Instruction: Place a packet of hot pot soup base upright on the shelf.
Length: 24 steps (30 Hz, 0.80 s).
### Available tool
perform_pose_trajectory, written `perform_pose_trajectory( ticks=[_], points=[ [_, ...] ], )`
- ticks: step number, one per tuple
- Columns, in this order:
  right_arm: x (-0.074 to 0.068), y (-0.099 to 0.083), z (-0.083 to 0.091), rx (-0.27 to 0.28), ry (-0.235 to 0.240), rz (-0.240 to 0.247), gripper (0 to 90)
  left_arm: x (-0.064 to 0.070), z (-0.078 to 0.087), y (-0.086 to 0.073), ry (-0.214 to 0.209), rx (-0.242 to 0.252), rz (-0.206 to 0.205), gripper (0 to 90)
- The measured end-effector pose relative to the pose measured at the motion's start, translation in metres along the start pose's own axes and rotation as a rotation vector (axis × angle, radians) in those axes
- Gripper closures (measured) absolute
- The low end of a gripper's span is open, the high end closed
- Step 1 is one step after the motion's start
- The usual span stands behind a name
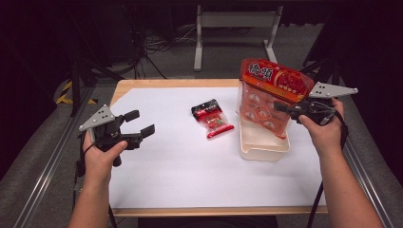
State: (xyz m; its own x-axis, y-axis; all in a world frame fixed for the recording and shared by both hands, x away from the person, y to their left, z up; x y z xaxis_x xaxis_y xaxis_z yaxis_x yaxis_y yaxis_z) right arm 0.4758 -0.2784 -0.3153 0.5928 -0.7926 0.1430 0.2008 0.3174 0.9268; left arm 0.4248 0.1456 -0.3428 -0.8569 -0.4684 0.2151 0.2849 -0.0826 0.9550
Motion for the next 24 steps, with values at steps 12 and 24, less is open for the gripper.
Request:
perform_pose_trajectory(
  ticks=[12,24],
  points=[
    [0.004,-0.021,-0.011,-0.053,-0.065,-0.026,70.5,-0.003,0.001,-0.002,0.006,0.000,0.006,16.2],
    [0.001,-0.033,-0.019,-0.105,-0.119,-0.037,70.4,-0.003,0.001,-0.003,0.005,-0.003,0.008,16.2]
  ],
)
Point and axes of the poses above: each handheld gripper's, and its own axes: z roughly backward along the jaws, y roughly out of its top, x roughly to its right, the point moved 9 cm from there along -z, roughly forward along the jaws, and after that the axes turned 12 degrees about -y, right-handed, at the moved point
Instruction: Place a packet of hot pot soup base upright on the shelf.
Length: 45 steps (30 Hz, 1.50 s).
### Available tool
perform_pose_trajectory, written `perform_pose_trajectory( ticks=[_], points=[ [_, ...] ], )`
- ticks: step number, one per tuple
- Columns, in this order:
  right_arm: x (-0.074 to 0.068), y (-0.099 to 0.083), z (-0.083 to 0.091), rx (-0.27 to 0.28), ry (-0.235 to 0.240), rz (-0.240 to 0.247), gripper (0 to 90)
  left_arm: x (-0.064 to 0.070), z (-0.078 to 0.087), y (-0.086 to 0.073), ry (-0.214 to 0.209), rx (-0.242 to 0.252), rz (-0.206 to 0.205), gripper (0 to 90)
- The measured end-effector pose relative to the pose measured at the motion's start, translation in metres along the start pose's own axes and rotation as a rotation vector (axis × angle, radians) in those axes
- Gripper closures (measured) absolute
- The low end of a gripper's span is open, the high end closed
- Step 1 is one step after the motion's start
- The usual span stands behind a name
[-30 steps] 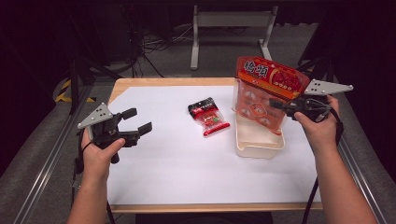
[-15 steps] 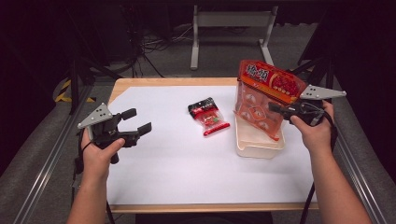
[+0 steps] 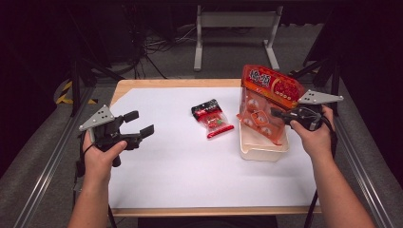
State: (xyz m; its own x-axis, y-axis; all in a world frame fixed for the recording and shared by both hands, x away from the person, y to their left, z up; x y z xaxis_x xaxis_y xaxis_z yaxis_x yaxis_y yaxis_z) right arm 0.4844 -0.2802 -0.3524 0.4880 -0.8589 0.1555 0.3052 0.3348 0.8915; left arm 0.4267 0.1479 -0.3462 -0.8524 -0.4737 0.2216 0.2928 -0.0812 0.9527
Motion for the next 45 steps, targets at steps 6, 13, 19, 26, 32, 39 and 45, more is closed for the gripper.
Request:
perform_pose_trajectory(
  ticks=[6,13,19,26,32,39,45],
  points=[
    [0.001,-0.005,-0.002,-0.006,-0.016,-0.003,70.3,0.000,0.000,0.000,-0.001,-0.002,0.002,16.2],
    [-0.003,-0.011,-0.006,-0.032,-0.046,0.022,70.4,0.000,-0.001,0.000,-0.001,-0.002,0.005,16.2],
    [-0.011,-0.029,-0.020,-0.086,-0.050,0.053,70.4,0.001,-0.001,0.000,-0.002,-0.002,0.005,16.2],
    [-0.012,-0.032,-0.018,-0.070,-0.035,0.040,70.4,0.000,-0.003,-0.002,-0.005,-0.008,0.008,16.2],
    [-0.006,-0.040,-0.016,-0.048,-0.023,-0.022,70.3,-0.001,-0.003,-0.003,-0.001,-0.014,0.008,16.1],
    [0.004,-0.046,-0.015,-0.039,-0.015,-0.080,69.9,-0.003,-0.006,-0.006,-0.001,-0.025,0.017,16.1],
    [0.001,-0.038,-0.010,0.005,-0.032,-0.060,51.9,-0.004,-0.009,-0.009,0.000,-0.041,0.016,15.8]
  ],
)
Point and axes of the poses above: each handheld gripper's, and its own axes: z roughly backward along the jaws, y roughly out of its top, x roughly to its right, the point moved 9 cm from there along -z, roughly forward along the jaws, and after that the axes turned 12 degrees about -y, right-handed, at the moved point
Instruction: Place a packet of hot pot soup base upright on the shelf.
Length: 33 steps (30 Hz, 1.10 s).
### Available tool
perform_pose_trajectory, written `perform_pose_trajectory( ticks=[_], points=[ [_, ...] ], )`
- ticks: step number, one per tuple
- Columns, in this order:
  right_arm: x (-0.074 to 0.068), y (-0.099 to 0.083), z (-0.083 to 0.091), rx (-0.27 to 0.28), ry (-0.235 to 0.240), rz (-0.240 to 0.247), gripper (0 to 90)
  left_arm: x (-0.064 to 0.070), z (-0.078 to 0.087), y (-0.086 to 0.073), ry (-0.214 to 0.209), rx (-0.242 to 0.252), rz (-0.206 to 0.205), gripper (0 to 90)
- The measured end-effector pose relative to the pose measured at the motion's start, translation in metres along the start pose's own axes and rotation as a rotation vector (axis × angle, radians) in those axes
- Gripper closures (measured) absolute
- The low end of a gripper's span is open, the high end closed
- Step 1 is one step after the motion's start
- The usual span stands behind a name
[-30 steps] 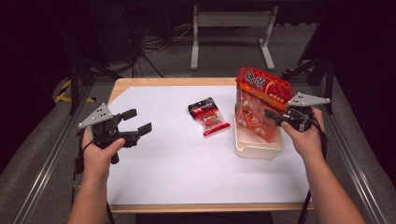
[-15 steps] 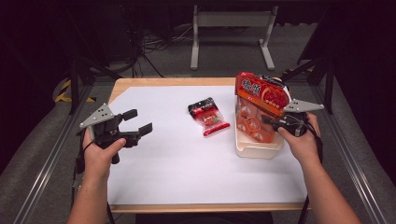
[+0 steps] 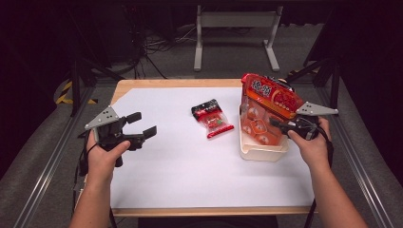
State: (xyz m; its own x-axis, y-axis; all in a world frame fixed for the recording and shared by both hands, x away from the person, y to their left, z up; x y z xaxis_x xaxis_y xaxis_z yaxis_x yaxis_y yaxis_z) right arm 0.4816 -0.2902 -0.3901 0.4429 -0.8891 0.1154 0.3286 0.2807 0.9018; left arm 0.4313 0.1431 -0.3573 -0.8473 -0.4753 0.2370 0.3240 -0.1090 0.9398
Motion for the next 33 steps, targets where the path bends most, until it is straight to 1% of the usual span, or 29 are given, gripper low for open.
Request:
perform_pose_trajectory(
  ticks=[1,2,3,6,7,12,13,16,18,19,20,21,22,24,25,29,30,32,33],
  points=[
    [0.000,0.000,0.000,0.000,0.000,0.000,51.9,0.000,0.000,0.000,0.000,0.000,0.000,15.7],
    [0.001,0.001,0.002,0.004,-0.007,0.008,45.8,-0.001,-0.001,-0.001,0.004,-0.005,-0.001,15.7],
    [0.002,0.003,0.005,0.016,-0.018,0.026,41.0,-0.002,-0.002,-0.003,0.006,-0.011,0.005,15.2],
    [0.004,0.004,0.012,0.030,-0.018,0.008,36.9,-0.004,-0.005,-0.005,0.011,-0.021,0.006,14.5],
    [0.005,0.004,0.015,0.035,-0.021,0.009,36.0,-0.005,-0.006,-0.005,0.013,-0.027,0.006,14.2],
    [0.008,0.002,0.027,0.047,-0.047,0.021,32.7,-0.007,-0.012,-0.007,0.013,-0.034,0.007,13.3],
    [0.010,0.001,0.030,0.047,-0.052,0.021,32.5,-0.007,-0.015,-0.007,0.013,-0.036,0.008,13.2],
    [0.015,-0.003,0.037,0.040,-0.072,0.030,32.6,-0.008,-0.019,-0.007,0.008,-0.044,0.001,13.1],
    [0.015,-0.004,0.043,0.047,-0.072,0.031,32.8,-0.008,-0.021,-0.007,0.006,-0.044,0.000,13.1],
    [0.014,-0.004,0.047,0.050,-0.071,0.033,32.8,-0.009,-0.024,-0.008,0.005,-0.052,0.002,13.2],
    [0.014,-0.004,0.047,0.050,-0.071,0.033,32.8,-0.009,-0.024,-0.008,0.005,-0.052,0.002,14.1],
    [0.014,-0.004,0.050,0.050,-0.074,0.044,32.8,-0.008,-0.026,-0.010,0.001,-0.066,0.005,14.1],
    [0.013,-0.003,0.056,0.052,-0.079,0.063,32.6,-0.007,-0.028,-0.012,0.003,-0.073,0.008,17.4],
    [0.012,-0.003,0.062,0.042,-0.075,0.077,32.3,-0.007,-0.031,-0.013,0.007,-0.077,0.001,19.5],
    [0.011,-0.003,0.065,0.040,-0.072,0.078,32.3,-0.006,-0.032,-0.013,0.009,-0.071,0.008,20.2],
    [0.004,-0.001,0.081,0.050,-0.049,0.078,33.0,-0.006,-0.034,-0.013,0.017,-0.075,-0.006,21.1],
    [0.001,0.000,0.085,0.058,-0.035,0.082,34.3,-0.006,-0.037,-0.015,0.020,-0.086,-0.006,21.0],
    [-0.006,0.002,0.091,0.079,0.009,0.079,34.9,-0.007,-0.040,-0.016,0.020,-0.096,-0.002,19.6],
    [-0.006,0.002,0.091,0.079,0.009,0.079,34.9,-0.007,-0.040,-0.016,0.020,-0.096,-0.002,18.7]
  ],
)
Point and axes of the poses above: each handheld gripper's, and its own axes: z roughly backward along the jaws, y roughly out of its top, x roughly to its right, the point moved 9 cm from there along -z, roughly forward along the jaws, and after that the axes turned 12 degrees about -y, right-handed, at the moved point
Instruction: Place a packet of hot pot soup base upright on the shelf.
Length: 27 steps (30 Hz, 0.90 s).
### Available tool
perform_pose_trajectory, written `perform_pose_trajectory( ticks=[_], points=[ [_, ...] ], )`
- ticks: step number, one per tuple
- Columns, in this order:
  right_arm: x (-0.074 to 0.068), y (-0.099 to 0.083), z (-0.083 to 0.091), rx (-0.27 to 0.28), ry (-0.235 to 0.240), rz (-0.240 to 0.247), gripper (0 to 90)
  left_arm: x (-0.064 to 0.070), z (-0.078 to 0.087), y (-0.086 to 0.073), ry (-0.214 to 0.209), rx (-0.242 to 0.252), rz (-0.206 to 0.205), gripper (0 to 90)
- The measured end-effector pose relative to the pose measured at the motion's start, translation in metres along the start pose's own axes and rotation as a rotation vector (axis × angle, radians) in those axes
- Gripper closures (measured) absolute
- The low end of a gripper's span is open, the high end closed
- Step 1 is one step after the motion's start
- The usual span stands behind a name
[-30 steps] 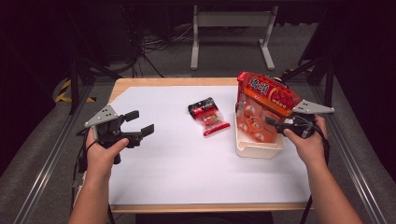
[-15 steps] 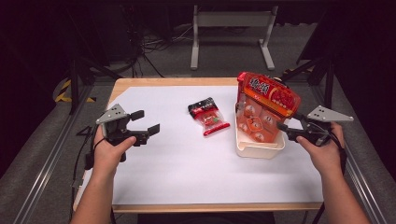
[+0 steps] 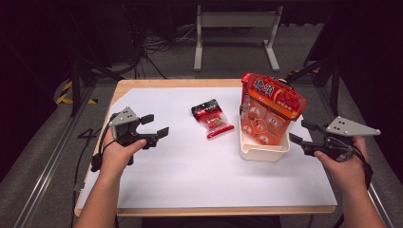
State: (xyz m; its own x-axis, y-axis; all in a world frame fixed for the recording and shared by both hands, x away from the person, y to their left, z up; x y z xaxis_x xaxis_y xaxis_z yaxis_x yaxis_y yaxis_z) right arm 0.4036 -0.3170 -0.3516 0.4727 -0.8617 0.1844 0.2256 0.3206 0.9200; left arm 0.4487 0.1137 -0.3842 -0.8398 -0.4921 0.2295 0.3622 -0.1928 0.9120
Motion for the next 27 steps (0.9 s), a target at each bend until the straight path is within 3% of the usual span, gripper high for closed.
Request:
perform_pose_trajectory(
  ticks=[1,2,3,4,8,9,16,22,27],
  points=[
    [-0.004,0.001,0.002,0.012,0.026,-0.001,35.3,-0.001,-0.002,0.000,-0.003,-0.001,0.006,18.7],
    [-0.015,0.003,0.005,0.027,0.081,-0.001,36.5,-0.003,-0.004,-0.001,-0.007,0.006,0.017,15.9],
    [-0.015,0.003,0.005,0.027,0.081,-0.001,36.5,-0.003,-0.004,-0.001,-0.007,0.006,0.017,14.9],
    [-0.025,0.005,0.006,0.043,0.128,-0.003,37.2,-0.004,-0.006,-0.002,-0.008,0.005,0.027,13.8],
    [-0.037,0.005,0.006,0.061,0.175,-0.004,38.0,-0.006,-0.015,-0.006,-0.015,-0.012,0.035,12.7],
    [-0.046,0.002,0.002,0.041,0.196,0.009,38.0,-0.006,-0.021,-0.008,-0.008,-0.017,0.034,12.6],
    [-0.068,-0.002,-0.004,0.039,0.240,0.045,38.2,-0.001,-0.044,-0.010,0.010,-0.042,0.011,14.0],
    [-0.075,-0.002,-0.008,0.044,0.255,0.059,38.1,0.002,-0.065,-0.011,0.001,-0.060,0.018,16.2],
    [-0.076,-0.001,-0.008,0.053,0.257,0.060,38.0,0.000,-0.084,-0.008,0.003,-0.047,0.019,16.2]
  ],
)
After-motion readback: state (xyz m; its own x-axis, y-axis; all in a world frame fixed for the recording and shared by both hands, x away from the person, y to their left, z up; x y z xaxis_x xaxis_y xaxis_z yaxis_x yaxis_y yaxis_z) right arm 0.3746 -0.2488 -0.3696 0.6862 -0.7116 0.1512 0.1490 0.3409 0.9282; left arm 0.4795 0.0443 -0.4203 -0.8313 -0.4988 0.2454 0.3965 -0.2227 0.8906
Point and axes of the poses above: each handheld gripper's, and its own axes: z roughly backward along the jaws, y roughly out of its top, x roughly to its right, the point moved 9 cm from there along -z, roughly forward along the jaws, and after that the axes turned 12 degrees about -y, right-handed, at the moved point
